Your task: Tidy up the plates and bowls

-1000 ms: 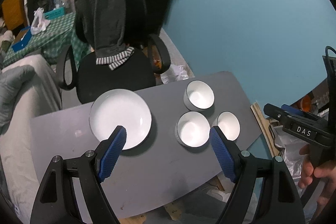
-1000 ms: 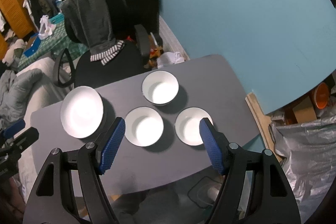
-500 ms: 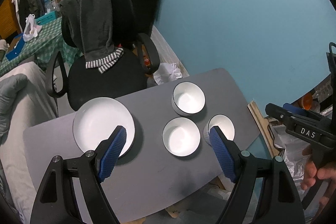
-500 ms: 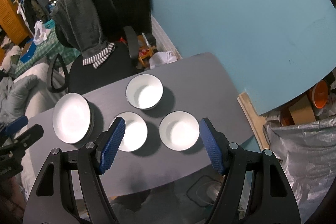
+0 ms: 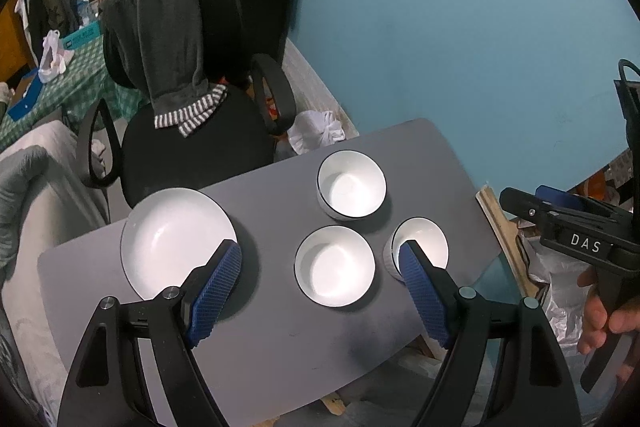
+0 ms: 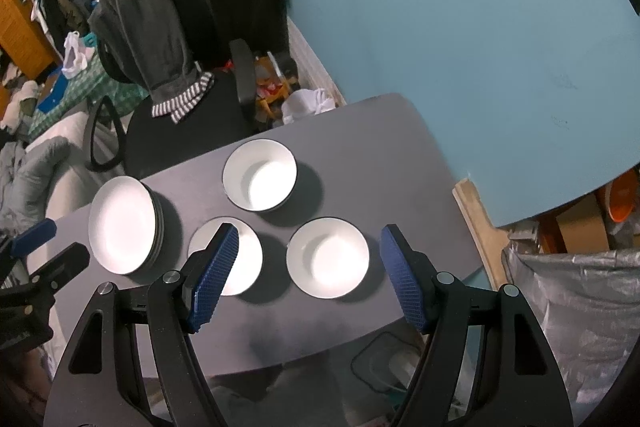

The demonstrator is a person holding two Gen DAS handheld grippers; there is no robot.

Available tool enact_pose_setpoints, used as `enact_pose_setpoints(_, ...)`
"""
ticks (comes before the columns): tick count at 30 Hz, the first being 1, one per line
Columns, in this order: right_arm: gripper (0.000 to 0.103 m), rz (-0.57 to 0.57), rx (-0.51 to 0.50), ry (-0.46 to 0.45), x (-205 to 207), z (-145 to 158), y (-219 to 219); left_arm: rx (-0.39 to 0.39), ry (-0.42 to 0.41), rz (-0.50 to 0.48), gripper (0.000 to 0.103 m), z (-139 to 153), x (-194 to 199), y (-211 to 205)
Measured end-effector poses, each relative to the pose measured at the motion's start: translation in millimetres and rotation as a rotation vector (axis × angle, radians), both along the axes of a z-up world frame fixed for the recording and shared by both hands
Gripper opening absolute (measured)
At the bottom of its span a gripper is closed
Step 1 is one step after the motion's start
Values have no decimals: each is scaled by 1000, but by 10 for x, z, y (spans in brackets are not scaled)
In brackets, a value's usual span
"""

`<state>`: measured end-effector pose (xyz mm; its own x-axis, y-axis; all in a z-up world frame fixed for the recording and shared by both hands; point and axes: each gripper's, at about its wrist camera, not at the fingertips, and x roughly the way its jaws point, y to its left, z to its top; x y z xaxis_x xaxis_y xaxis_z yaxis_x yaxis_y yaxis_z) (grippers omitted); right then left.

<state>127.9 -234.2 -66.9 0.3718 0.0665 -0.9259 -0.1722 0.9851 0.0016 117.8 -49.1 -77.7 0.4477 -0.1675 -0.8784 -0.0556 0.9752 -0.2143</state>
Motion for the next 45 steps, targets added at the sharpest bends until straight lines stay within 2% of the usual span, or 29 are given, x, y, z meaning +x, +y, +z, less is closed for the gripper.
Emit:
enact_pose_setpoints(8, 72, 46, 18, 48, 157, -214, 3, -49, 37, 46, 82, -245, 57, 58)
enact_pose_setpoints(15, 72, 147, 47, 103, 275, -554, 123, 36, 87, 77, 82, -607, 119, 77)
enact_pose_setpoints(29, 72, 291, 81, 287, 468, -1518, 310, 29, 235, 114, 82, -1355, 201, -21)
enact_pose_setpoints(45, 72, 438, 41, 323, 539, -1821, 563, -1, 286, 238, 82, -1749, 202, 11)
